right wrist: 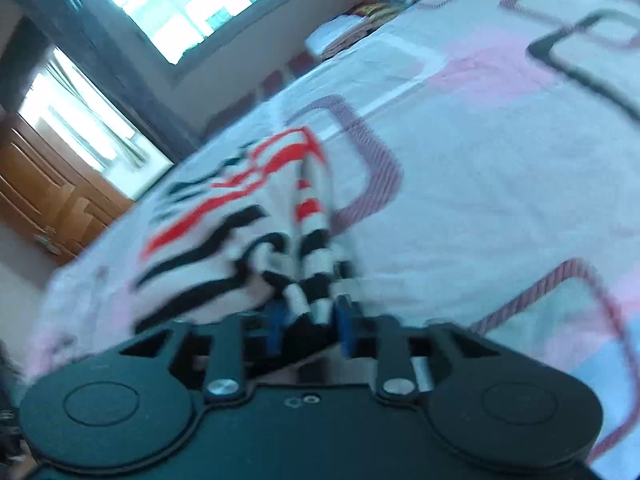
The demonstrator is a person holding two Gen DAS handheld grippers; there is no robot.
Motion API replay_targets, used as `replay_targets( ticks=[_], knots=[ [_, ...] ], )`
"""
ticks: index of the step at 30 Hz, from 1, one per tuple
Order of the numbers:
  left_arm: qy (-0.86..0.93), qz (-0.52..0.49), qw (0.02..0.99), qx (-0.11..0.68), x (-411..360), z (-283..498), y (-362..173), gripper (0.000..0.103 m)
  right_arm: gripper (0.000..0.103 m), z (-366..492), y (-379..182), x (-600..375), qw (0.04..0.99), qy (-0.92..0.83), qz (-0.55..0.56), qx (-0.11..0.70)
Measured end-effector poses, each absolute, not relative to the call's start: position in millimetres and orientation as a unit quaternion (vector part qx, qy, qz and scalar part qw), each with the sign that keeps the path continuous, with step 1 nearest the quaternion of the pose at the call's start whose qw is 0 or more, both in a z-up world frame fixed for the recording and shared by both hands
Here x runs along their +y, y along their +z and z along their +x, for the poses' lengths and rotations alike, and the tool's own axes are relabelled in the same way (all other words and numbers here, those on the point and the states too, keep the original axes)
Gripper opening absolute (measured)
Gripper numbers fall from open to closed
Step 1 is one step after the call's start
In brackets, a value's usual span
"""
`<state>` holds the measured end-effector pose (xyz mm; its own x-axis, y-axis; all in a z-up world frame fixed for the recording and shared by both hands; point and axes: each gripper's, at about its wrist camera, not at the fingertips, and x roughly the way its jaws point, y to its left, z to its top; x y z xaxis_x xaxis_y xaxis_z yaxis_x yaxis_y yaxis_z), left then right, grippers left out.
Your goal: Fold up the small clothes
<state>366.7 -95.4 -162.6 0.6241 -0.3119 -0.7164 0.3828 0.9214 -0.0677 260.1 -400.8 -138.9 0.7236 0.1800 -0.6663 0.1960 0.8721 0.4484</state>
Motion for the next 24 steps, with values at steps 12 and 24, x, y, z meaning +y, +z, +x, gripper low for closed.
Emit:
replay_targets(
  ticks=[12,24],
  knots=[
    [-0.15,-0.023,0.917,0.369,-74,412,-128,0.082,0.011,295,-120,-369,0.909,0.041,0.176,0.374],
    [-0.139,-0.041,0.915,0.376,-85,452,-133,0.082,0.051,285,-110,-375,0.918,0.032,0.18,0.353]
  ],
)
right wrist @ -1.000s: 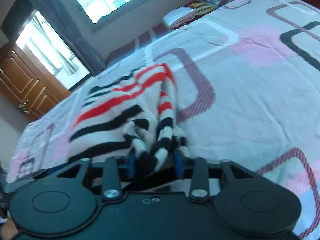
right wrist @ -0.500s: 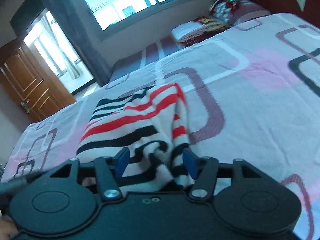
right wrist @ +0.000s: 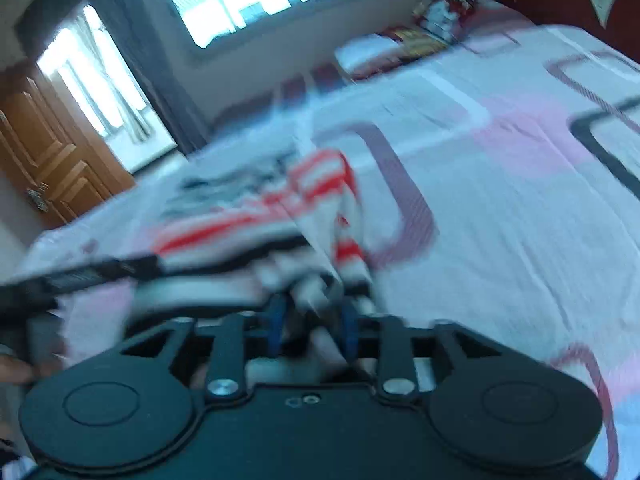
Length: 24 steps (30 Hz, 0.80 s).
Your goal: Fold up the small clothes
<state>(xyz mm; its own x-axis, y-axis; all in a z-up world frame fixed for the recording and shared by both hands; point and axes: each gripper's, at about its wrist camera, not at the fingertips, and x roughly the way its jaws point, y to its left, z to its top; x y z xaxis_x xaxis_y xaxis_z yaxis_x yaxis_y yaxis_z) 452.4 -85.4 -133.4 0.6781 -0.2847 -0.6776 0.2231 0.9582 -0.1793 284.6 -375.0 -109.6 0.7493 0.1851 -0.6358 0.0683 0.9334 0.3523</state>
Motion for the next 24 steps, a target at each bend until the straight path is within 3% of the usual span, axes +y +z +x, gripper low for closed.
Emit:
replay_targets(
  ticks=[2,6,8,10,11,12,14,18,24],
  knots=[
    [-0.138,-0.046,0.913,0.381,-86,458,-136,0.082,0.069,300,-102,-376,0.92,0.036,0.187,0.342],
    [-0.139,-0.053,0.906,0.396,-90,471,-148,0.082,0.054,347,-111,-379,0.912,0.046,0.191,0.36],
    [-0.136,-0.065,0.905,0.399,-89,477,-153,0.082,0.051,367,-120,-382,0.903,0.045,0.203,0.377],
    [-0.132,-0.073,0.904,0.4,-90,482,-158,0.082,0.039,379,-124,-382,0.906,0.049,0.192,0.375],
    [-0.132,-0.075,0.904,0.399,-90,483,-161,0.081,0.023,382,-126,-382,0.907,0.051,0.187,0.374],
    [-0.129,-0.078,0.907,0.394,-91,484,-163,0.081,0.022,385,-126,-382,0.909,0.055,0.18,0.372],
    [-0.133,-0.087,0.909,0.385,-95,485,-163,0.059,0.018,384,-126,-376,0.918,0.06,0.157,0.36],
    [-0.125,-0.065,0.915,0.378,-111,493,-167,0.059,0.014,369,-113,-366,0.947,0.051,0.114,0.296],
    [-0.12,-0.066,0.911,0.39,-108,497,-169,0.068,0.018,362,-147,-391,0.932,0.013,0.166,0.323]
  ],
)
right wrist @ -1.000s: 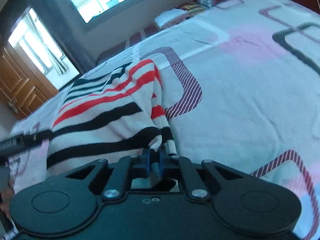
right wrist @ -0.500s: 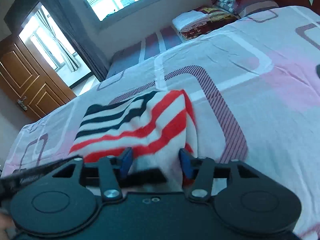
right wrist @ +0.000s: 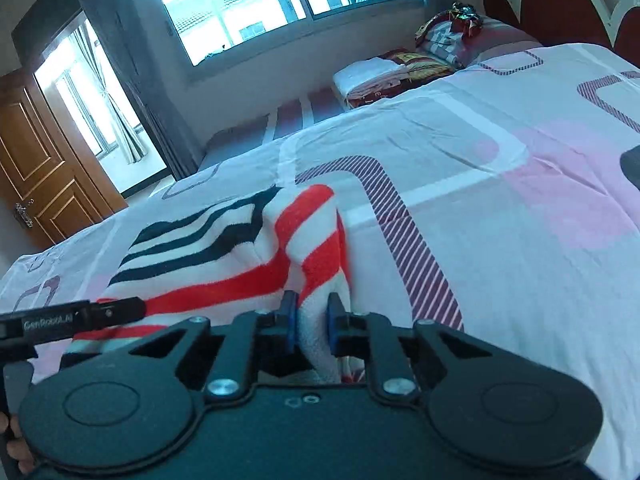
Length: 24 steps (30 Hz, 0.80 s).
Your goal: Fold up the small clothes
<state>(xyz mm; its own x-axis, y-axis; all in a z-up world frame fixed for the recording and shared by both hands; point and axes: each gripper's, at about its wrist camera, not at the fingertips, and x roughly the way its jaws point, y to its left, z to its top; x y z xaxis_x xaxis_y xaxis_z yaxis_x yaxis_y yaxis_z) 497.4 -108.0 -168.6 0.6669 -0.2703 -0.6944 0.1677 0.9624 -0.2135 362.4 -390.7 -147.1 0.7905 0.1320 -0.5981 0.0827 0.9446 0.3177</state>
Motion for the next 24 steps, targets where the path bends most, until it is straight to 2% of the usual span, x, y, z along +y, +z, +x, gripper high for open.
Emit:
replay_targets(
  ticks=[2,6,7,12,14,17,18,24],
  knots=[
    [-0.114,-0.07,0.909,0.395,-105,499,-162,0.068,0.027,361,-144,-394,0.925,0.012,0.19,0.328],
    [-0.101,-0.064,0.913,0.39,-105,505,-156,0.068,0.029,356,-117,-393,0.938,0.013,0.173,0.301],
    [-0.099,-0.062,0.912,0.393,-107,509,-156,0.068,0.032,359,-109,-390,0.942,0.014,0.166,0.292],
    [-0.087,-0.053,0.907,0.409,-115,524,-167,0.07,0.031,397,-101,-375,0.943,0.041,0.123,0.306],
    [-0.07,-0.046,0.908,0.41,-117,525,-171,0.086,0.03,411,-111,-373,0.94,0.034,0.119,0.318],
    [-0.07,-0.047,0.908,0.41,-113,520,-170,0.087,0.029,424,-136,-367,0.932,0.003,0.074,0.355],
    [-0.071,-0.046,0.909,0.407,-111,516,-167,0.087,0.032,423,-140,-370,0.933,0.002,0.081,0.35],
    [-0.093,-0.042,0.919,0.381,-98,468,-145,0.087,0.033,380,-116,-369,0.943,0.025,0.084,0.32]
  ],
)
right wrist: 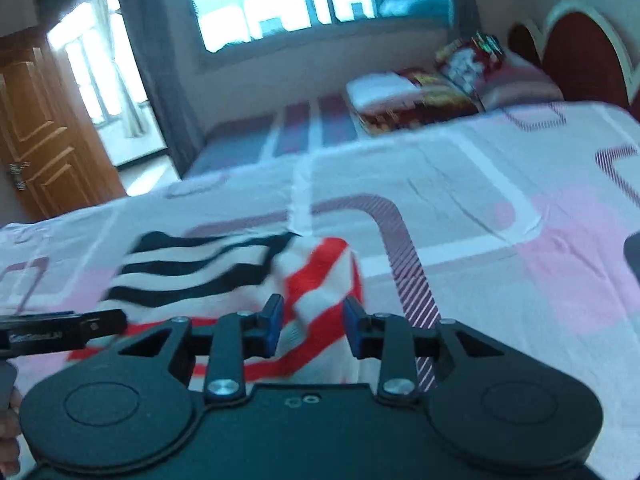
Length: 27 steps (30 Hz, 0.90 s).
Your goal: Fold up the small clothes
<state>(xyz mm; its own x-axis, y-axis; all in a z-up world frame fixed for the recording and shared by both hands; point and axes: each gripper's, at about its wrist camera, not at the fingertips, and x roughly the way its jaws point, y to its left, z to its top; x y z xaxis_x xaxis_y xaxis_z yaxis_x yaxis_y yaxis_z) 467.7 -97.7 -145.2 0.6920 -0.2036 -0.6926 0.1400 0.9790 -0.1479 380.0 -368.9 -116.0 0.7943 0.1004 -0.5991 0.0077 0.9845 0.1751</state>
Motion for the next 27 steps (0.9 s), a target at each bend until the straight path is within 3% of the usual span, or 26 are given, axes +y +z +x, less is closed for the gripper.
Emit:
replay_targets(
  ticks=[8,12,18,27],
  knots=[
    [-0.102,-0.046,0.922,0.371,-90,412,-144,0.087,0.03,323,-111,-354,0.944,0.062,0.068,0.317],
    [-0.107,-0.03,0.924,0.367,-94,405,-151,0.087,0.019,308,-134,-356,0.943,0.044,0.051,0.327],
    [-0.107,-0.028,0.92,0.377,-89,395,-140,0.087,0.02,296,-130,-357,0.943,0.038,0.076,0.323],
    [-0.121,-0.029,0.898,0.423,-94,385,-170,0.087,0.022,276,-137,-354,0.938,0.041,0.062,0.338]
  ],
)
